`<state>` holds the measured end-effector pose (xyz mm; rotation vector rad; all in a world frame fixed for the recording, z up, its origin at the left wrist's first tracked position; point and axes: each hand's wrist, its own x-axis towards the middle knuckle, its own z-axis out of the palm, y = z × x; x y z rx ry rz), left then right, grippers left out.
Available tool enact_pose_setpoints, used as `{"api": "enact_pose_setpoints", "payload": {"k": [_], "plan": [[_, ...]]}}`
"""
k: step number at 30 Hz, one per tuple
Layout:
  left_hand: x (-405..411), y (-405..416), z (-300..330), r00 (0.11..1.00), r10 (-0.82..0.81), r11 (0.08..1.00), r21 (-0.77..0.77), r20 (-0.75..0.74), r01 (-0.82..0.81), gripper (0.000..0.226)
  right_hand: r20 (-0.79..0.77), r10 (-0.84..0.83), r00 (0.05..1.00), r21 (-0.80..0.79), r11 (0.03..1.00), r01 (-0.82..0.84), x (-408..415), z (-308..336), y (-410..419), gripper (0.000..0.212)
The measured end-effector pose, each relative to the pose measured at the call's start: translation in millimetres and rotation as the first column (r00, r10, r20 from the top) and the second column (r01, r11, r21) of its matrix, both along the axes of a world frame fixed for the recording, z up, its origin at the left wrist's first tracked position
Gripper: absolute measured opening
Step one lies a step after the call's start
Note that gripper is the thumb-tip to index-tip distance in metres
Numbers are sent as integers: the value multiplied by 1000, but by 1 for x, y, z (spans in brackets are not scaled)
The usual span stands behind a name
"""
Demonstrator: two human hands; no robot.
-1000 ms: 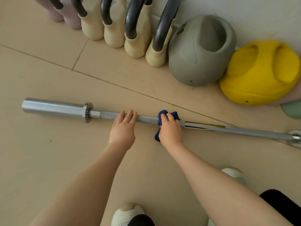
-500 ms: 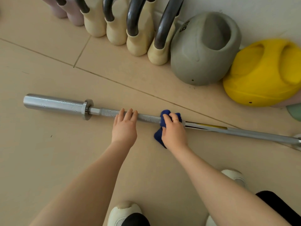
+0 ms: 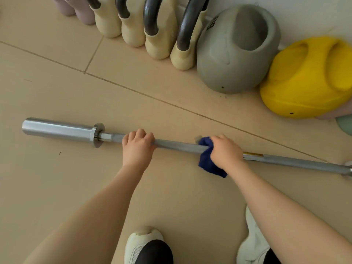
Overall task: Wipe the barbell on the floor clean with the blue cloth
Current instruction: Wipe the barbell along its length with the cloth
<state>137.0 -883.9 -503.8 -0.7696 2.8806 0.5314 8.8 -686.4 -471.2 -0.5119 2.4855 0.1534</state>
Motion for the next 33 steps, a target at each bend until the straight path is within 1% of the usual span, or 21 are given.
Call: {"api": "enact_pose_setpoints", "payload": {"k": [2, 3, 4, 5, 8, 10, 12, 13, 15, 16, 18, 20, 22, 24, 25, 26, 28, 29, 30, 31, 33], "plan": [[5, -3, -1, 995, -100, 992, -72, 4, 100, 34, 23, -150, 988, 77, 986, 148, -3, 0, 5, 31], [8, -4, -2, 989, -149, 984, -99, 15, 150, 43, 58, -146, 988, 70, 987, 142, 1, -1, 1, 33], [12, -4, -4, 980, -197, 973, -114, 30, 199, 49, 104, -116, 988, 29, 993, 113, 8, 0, -7, 35], [15, -4, -4, 971, -235, 964, -121, 41, 238, 50, 145, -80, 986, -41, 995, 87, 17, 0, -16, 34], [23, 3, -2, 957, -278, 952, -113, 77, 286, 40, 225, -3, 974, -242, 968, 59, 48, -1, -37, 32], [27, 6, -1, 952, -290, 948, -112, 94, 300, 42, 265, 55, 963, -294, 955, 26, 52, 0, -35, 36], [29, 7, -1, 952, -285, 950, -102, 109, 295, 46, 267, 50, 962, -227, 974, 13, 42, -2, -21, 39], [30, 8, -1, 951, -285, 950, -94, 119, 296, 48, 218, -4, 976, -143, 989, 36, 36, -2, -12, 37], [33, 11, -1, 945, -297, 946, -94, 138, 311, 49, 96, -145, 985, 1, 989, 145, 32, -1, -1, 27], [34, 12, -1, 940, -307, 940, -108, 146, 324, 49, 73, -163, 984, 1, 987, 163, 37, 0, -3, 25], [34, 14, 0, 933, -323, 927, -142, 162, 346, 48, 107, -63, 992, -134, 988, 77, 58, 0, -20, 25], [34, 15, 1, 923, -338, 915, -168, 183, 368, 48, 183, 56, 981, -282, 959, -2, 76, -1, -42, 30], [32, 14, 3, 914, -345, 907, -177, 211, 383, 47, 268, 126, 955, -319, 947, -35, 77, -2, -53, 37], [30, 13, 4, 912, -345, 905, -180, 220, 386, 47, 304, 172, 937, -280, 956, -84, 63, -2, -47, 42], [29, 13, 3, 913, -342, 906, -179, 221, 383, 46, 284, 171, 943, -234, 967, -105, 55, -1, -38, 42], [28, 12, 3, 913, -341, 907, -178, 224, 382, 46, 236, 139, 962, -168, 981, -101, 48, 1, -26, 41], [26, 11, 3, 913, -337, 909, -172, 228, 378, 44, 119, 29, 992, 10, 1000, -30, 38, 7, -3, 36], [25, 10, 2, 915, -334, 912, -166, 225, 374, 43, 87, -19, 996, 86, 996, 12, 36, 11, 4, 34], [23, 8, 1, 918, -335, 914, -164, 213, 371, 41, 75, -47, 996, 121, 992, 37, 36, 12, 5, 34], [21, 7, 0, 920, -333, 917, -156, 206, 366, 39, 73, -58, 996, 109, 993, 50, 38, 12, 2, 34], [17, 5, -4, 930, -314, 928, -144, 193, 343, 34, 88, -44, 995, -27, 999, 46, 47, 9, -14, 36]]}}
